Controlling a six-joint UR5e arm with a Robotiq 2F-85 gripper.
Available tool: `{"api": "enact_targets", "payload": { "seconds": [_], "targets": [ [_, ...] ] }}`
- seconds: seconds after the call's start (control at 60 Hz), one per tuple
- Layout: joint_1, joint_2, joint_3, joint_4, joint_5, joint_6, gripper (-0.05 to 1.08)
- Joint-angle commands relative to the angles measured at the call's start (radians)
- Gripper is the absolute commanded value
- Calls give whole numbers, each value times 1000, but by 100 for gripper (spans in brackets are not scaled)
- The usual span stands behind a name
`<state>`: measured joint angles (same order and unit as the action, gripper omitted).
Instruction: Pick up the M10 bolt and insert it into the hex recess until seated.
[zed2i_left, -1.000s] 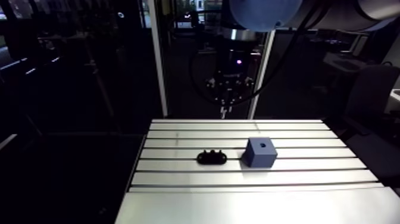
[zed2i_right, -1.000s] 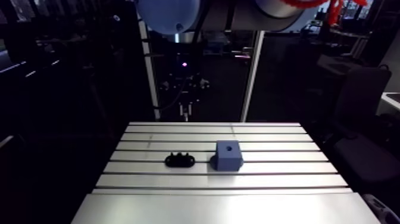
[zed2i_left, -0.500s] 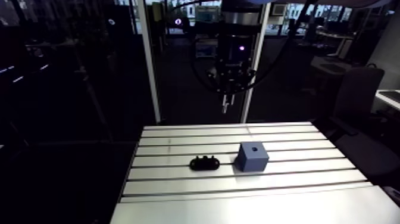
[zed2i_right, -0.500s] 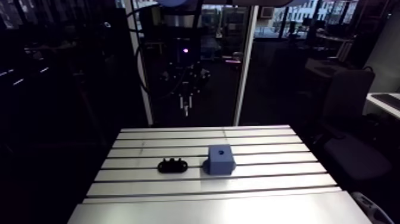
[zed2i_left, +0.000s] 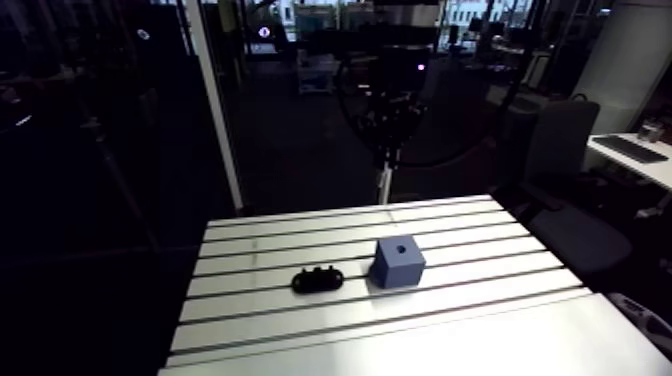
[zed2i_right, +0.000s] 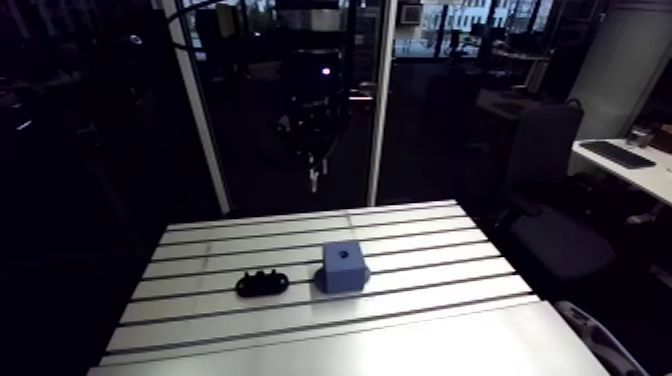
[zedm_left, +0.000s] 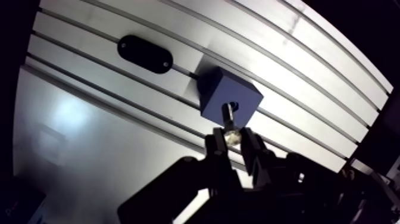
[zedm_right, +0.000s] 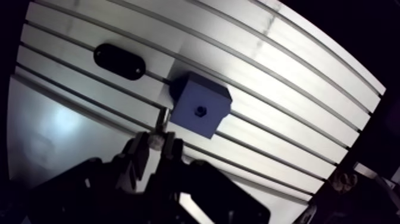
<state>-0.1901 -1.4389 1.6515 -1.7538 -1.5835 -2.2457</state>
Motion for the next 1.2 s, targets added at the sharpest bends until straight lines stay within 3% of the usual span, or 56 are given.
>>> {"api": "enact_targets", "payload": {
  "seconds": [0.017, 0.033, 0.05, 0.067, 0.083, 0.1, 0.15, 0.167, 0.233, 0.333, 0.683, 1.2],
  "targets": [
    [-23, 32, -9, 38, -38, -194, 92],
    [-23, 37, -11, 47, -52, -209, 92],
    [-23, 37, -11, 47, -52, -209, 92],
    [-23, 40, -10, 52, -69, -216, 92],
    [-23, 40, -10, 52, -69, -216, 92],
    [-23, 46, -12, 55, -86, -218, 92],
    [-23, 52, -14, 56, -102, -219, 92],
    [-23, 57, -13, 55, -117, -219, 92],
    [-22, 65, -14, 50, -136, -219, 92],
    [-23, 86, -17, 50, -143, -219, 92],
    [-17, 119, -10, 35, -129, -202, 92],
    [-15, 157, 24, -11, -146, -202, 94]
  ]
}}
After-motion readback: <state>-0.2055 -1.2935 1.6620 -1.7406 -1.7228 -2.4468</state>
